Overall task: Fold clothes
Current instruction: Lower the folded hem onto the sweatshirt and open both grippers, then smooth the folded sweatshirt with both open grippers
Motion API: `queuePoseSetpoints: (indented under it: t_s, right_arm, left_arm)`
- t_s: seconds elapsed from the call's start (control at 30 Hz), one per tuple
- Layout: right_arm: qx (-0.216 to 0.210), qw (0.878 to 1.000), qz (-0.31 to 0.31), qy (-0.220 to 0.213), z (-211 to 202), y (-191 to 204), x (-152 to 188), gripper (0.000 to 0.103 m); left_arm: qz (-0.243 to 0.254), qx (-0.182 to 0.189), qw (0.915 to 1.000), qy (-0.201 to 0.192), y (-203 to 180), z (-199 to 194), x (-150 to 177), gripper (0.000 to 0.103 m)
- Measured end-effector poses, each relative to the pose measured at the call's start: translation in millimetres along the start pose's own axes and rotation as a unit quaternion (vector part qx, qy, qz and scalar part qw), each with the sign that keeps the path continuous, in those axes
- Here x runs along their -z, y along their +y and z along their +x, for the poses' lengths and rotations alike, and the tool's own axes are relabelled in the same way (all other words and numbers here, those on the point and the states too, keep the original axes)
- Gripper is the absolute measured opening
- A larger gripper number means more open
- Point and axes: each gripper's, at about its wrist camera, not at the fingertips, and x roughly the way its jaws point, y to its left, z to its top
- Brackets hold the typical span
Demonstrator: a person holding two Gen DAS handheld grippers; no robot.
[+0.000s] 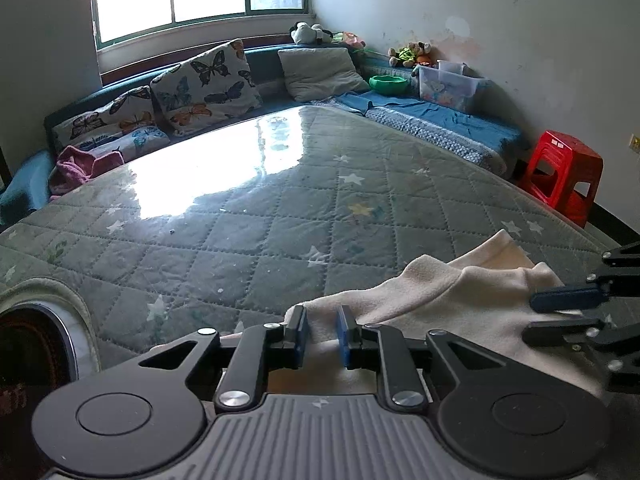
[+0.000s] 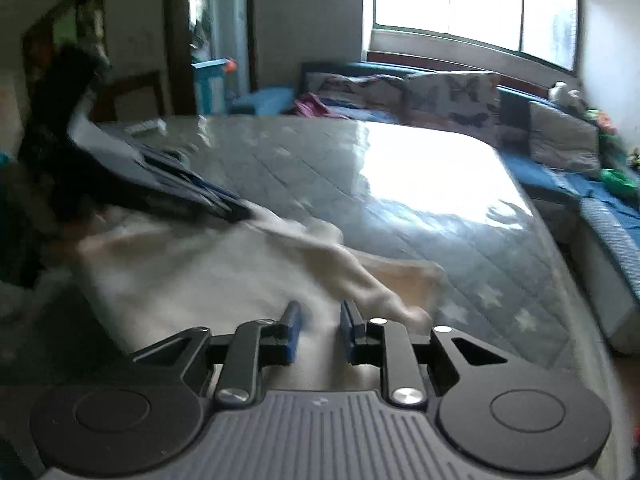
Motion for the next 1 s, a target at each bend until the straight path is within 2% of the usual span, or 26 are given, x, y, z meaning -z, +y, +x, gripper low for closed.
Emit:
queuePoseSetpoints:
  t_s: [0.03,0.07,0.13,0.23,0.3,0.37,0.53,0.63,0.77,0.9,1.0]
  right_arm:
    - [0.004,1.000,0.009,-0.003,-1,-3,1,0.033]
    - [0.006,1.000,0.020,-0.003,-2,-7,0,0.033]
    - [0.012,0.999,0.028,-0.012,-7,-9,-2,0.033]
    - [0.012,0.999,0.025,-0.027,-17,-8,-5,0.033]
    - [0.007,0.999,0.020,-0.029,-21,-3,-4,0.036]
    - [0.002,0.999,0.014,-0.029,-25,2,-1,0.052]
    - [0.018,0.999,-0.015,-0.033,-32,20,14,0.071]
    - [0.010,0.999,-0.010,-0.045,-40,24,19,0.072]
    - [-0.026,0.997,-0.001,-0.074,-52,33,21,0.072]
    - [-0.058,0.996,0.002,-0.068,-46,37,27,0.072]
    - [-0.054,0.997,0.020,-0.050,-34,33,35,0.072]
  left_arm:
    - [0.000,0.000,1.0000,0.000,0,-1,0,0.020]
    - [0.000,-0.001,1.0000,0.000,0,-2,0,0.021]
    - [0.000,-0.002,1.0000,-0.002,1,-4,1,0.030]
    - [-0.006,0.007,0.9999,-0.012,2,-18,1,0.034]
    - [-0.008,0.009,0.9997,-0.019,-2,-32,4,0.039]
    - [-0.001,0.013,0.9996,-0.024,-8,-46,10,0.041]
    - [0.027,0.020,0.9991,-0.025,-31,-74,37,0.045]
    - [0.018,0.029,0.9992,-0.023,-39,-85,50,0.045]
    - [-0.005,0.022,0.9995,-0.020,-36,-88,63,0.045]
    - [-0.036,0.019,0.9991,-0.007,-26,-84,70,0.045]
    - [-0.043,0.013,0.9990,-0.009,-22,-82,76,0.045]
